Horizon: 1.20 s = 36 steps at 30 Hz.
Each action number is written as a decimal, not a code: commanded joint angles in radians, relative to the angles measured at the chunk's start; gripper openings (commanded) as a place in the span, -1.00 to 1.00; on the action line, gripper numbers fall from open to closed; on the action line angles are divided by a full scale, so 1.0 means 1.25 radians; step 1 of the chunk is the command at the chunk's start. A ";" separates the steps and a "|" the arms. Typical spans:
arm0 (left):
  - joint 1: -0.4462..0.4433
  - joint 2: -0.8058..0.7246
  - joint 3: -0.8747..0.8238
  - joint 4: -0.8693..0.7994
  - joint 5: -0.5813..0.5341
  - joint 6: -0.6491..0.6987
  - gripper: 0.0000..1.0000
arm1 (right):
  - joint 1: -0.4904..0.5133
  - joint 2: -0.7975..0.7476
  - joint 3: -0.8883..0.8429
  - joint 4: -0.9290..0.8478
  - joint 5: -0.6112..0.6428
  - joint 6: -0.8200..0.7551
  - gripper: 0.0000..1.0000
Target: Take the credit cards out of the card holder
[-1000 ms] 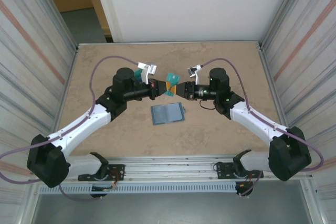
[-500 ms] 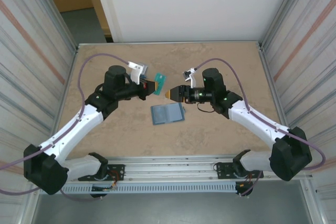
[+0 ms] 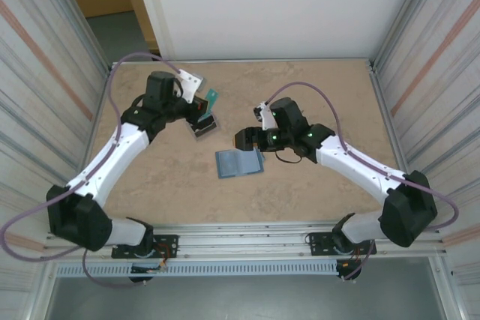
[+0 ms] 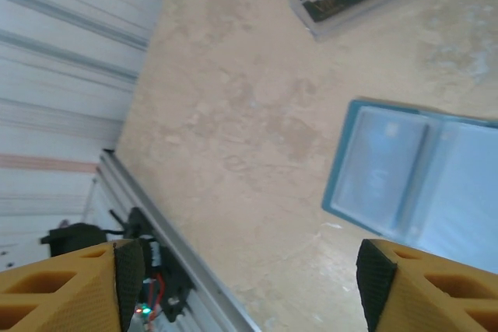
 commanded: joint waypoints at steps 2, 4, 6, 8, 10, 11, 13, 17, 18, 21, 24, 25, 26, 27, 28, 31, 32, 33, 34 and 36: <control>0.010 0.099 0.093 -0.097 -0.092 0.171 -1.00 | 0.017 0.062 0.059 -0.140 0.122 -0.030 0.46; 0.016 0.136 0.123 -0.111 -0.109 0.217 -1.00 | 0.030 0.088 0.072 -0.159 0.146 -0.029 0.46; 0.022 0.167 0.145 -0.118 -0.134 0.263 -1.00 | 0.040 0.118 0.089 -0.185 0.178 -0.030 0.46; 0.035 0.198 0.163 -0.117 -0.147 0.294 -1.00 | 0.049 0.154 0.112 -0.212 0.199 -0.028 0.46; 0.052 0.224 0.179 -0.116 -0.134 0.313 -1.00 | 0.056 0.182 0.126 -0.222 0.208 -0.026 0.46; 0.063 0.236 0.186 -0.113 -0.121 0.321 -1.00 | 0.058 0.197 0.134 -0.227 0.211 -0.022 0.46; 0.079 0.253 0.189 -0.095 -0.102 0.335 -1.00 | 0.061 0.221 0.147 -0.233 0.214 -0.015 0.46; 0.107 0.277 0.184 -0.043 -0.077 0.358 -1.00 | 0.072 0.254 0.167 -0.241 0.221 -0.009 0.46; 0.113 0.283 0.185 -0.040 -0.066 0.366 -1.00 | 0.074 0.259 0.171 -0.241 0.223 -0.008 0.46; 0.121 0.301 0.194 -0.041 -0.049 0.394 -1.00 | 0.077 0.271 0.180 -0.241 0.223 -0.008 0.45; 0.121 0.319 0.199 -0.048 -0.054 0.426 -1.00 | 0.078 0.280 0.183 -0.241 0.224 -0.007 0.46; 0.121 0.325 0.203 -0.052 -0.061 0.434 -1.00 | 0.079 0.283 0.183 -0.241 0.225 -0.006 0.46; 0.121 0.330 0.206 -0.055 -0.068 0.440 -1.00 | 0.078 0.284 0.183 -0.241 0.227 -0.005 0.46; 0.121 0.335 0.208 -0.058 -0.075 0.444 -1.00 | 0.078 0.285 0.183 -0.242 0.228 -0.004 0.45; 0.121 0.339 0.210 -0.061 -0.077 0.450 -1.00 | 0.078 0.286 0.183 -0.243 0.230 -0.003 0.46; 0.121 0.340 0.204 -0.058 -0.072 0.465 -1.00 | 0.079 0.288 0.182 -0.246 0.235 -0.001 0.46; 0.121 0.342 0.204 -0.057 -0.072 0.467 -1.00 | 0.079 0.290 0.183 -0.246 0.236 -0.001 0.46; 0.121 0.344 0.205 -0.055 -0.070 0.469 -1.00 | 0.080 0.291 0.183 -0.247 0.238 0.000 0.45; 0.121 0.346 0.206 -0.054 -0.068 0.470 -1.00 | 0.080 0.293 0.186 -0.249 0.238 0.000 0.46; 0.121 0.351 0.207 -0.054 -0.063 0.469 -1.00 | 0.084 0.293 0.187 -0.253 0.244 0.000 0.45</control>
